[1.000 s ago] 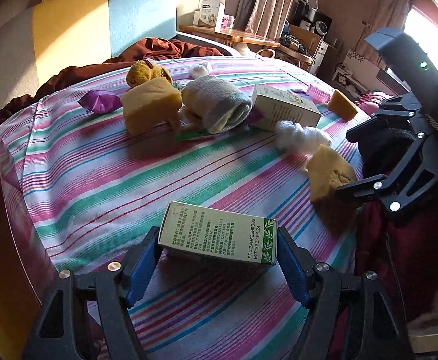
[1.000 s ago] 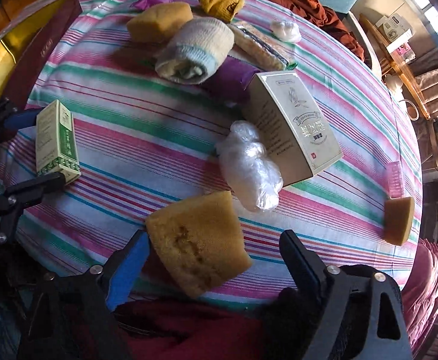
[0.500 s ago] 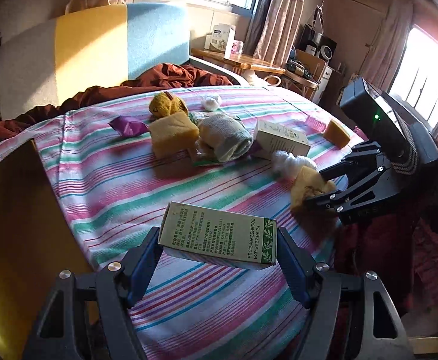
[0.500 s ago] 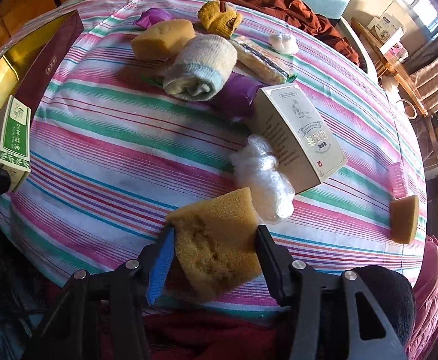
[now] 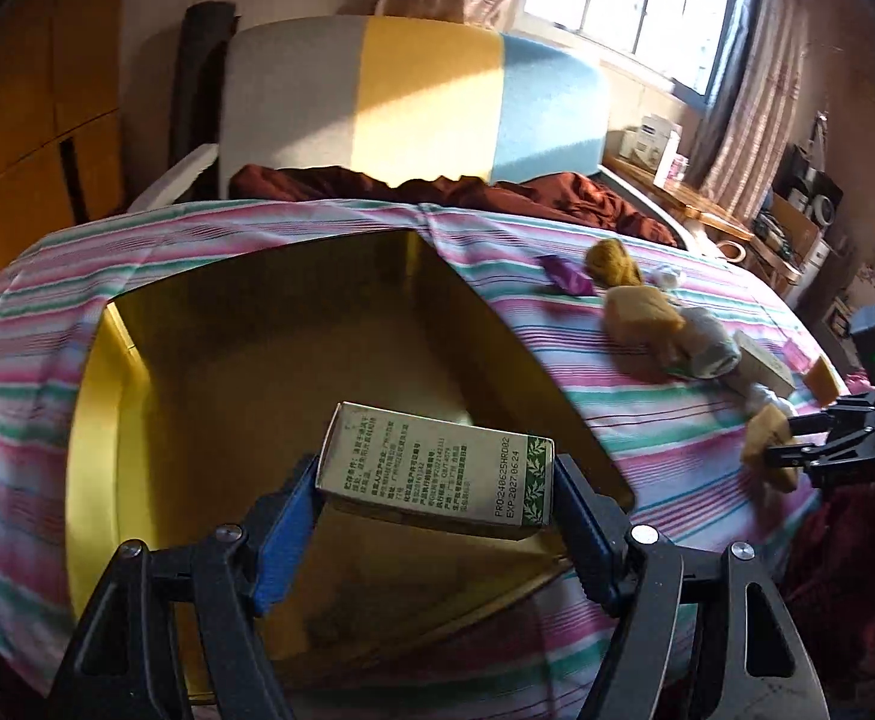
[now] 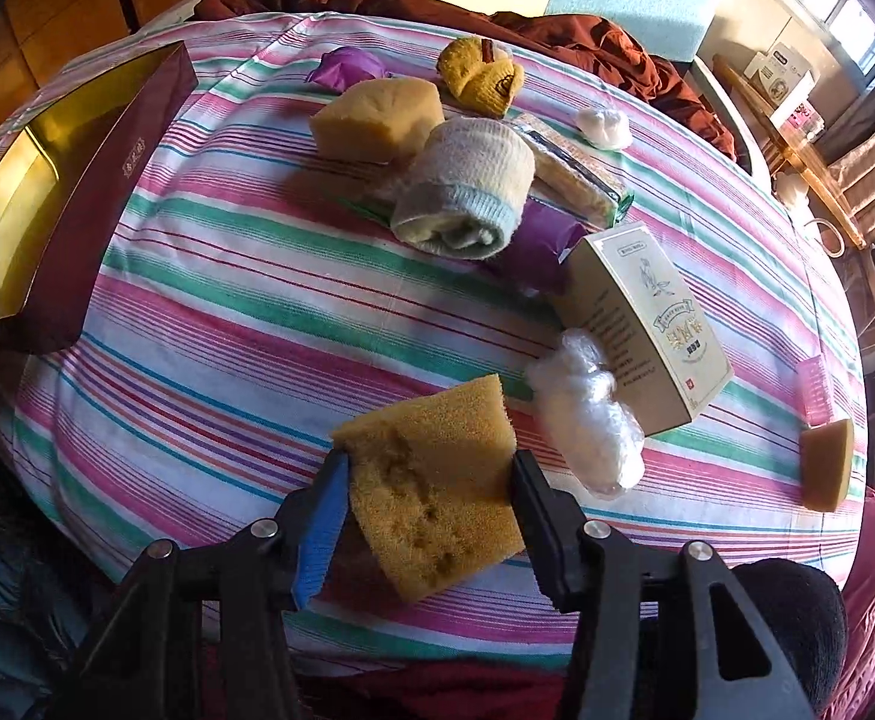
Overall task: Organize objects
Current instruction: 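Carry the medicine box into the gold tray with the left tool while the right tool grasps a yellow sponge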
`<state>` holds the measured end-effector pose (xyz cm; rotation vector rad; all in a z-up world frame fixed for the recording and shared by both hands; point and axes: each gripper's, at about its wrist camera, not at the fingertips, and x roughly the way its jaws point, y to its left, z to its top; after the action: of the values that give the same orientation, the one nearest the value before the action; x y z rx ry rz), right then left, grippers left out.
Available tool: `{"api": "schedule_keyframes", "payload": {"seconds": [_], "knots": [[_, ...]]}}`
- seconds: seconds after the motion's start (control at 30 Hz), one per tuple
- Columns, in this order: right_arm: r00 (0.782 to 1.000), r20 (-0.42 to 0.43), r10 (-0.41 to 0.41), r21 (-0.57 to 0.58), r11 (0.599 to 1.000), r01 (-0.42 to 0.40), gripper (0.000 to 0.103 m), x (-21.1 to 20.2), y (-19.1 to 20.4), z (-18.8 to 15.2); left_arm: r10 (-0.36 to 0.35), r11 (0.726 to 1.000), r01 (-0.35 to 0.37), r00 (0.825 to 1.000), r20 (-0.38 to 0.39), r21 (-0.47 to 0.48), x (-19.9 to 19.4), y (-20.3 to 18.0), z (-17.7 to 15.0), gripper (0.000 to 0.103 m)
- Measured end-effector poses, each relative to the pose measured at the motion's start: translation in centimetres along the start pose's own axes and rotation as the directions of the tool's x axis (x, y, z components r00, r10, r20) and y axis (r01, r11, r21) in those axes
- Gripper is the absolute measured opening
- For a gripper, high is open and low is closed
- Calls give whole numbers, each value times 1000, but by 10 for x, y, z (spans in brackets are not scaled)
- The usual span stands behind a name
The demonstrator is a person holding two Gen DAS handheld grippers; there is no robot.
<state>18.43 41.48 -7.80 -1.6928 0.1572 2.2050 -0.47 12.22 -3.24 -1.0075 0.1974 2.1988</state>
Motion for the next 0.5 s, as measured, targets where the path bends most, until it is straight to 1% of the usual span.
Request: {"api": "schedule_keyframes", "payload": {"seconds": [0.07,0.17,0.23,0.3,0.37,0.5], "knots": [[1000,0,3,2,1000,-3,54,0,-1,1,49,998,-49,999,-8,-34,-2,21,-6,75],[1000,0,10,8,1000,-10,54,1,-4,1,130,989,-132,991,-29,-66,-1,45,-17,75],[1000,-10,8,1,1000,-8,54,3,-3,2,159,983,-162,986,-41,-82,-1,57,-23,75],[1000,-18,4,-9,1000,-4,54,4,-2,3,202,975,-206,978,-53,-81,-1,66,-29,75],[1000,-22,4,-14,1000,-5,54,5,-3,3,226,969,-231,972,-65,-87,-1,73,-34,75],[1000,-23,7,-10,1000,-7,54,6,-6,4,243,963,-251,966,-83,-99,0,83,-42,76]]}}
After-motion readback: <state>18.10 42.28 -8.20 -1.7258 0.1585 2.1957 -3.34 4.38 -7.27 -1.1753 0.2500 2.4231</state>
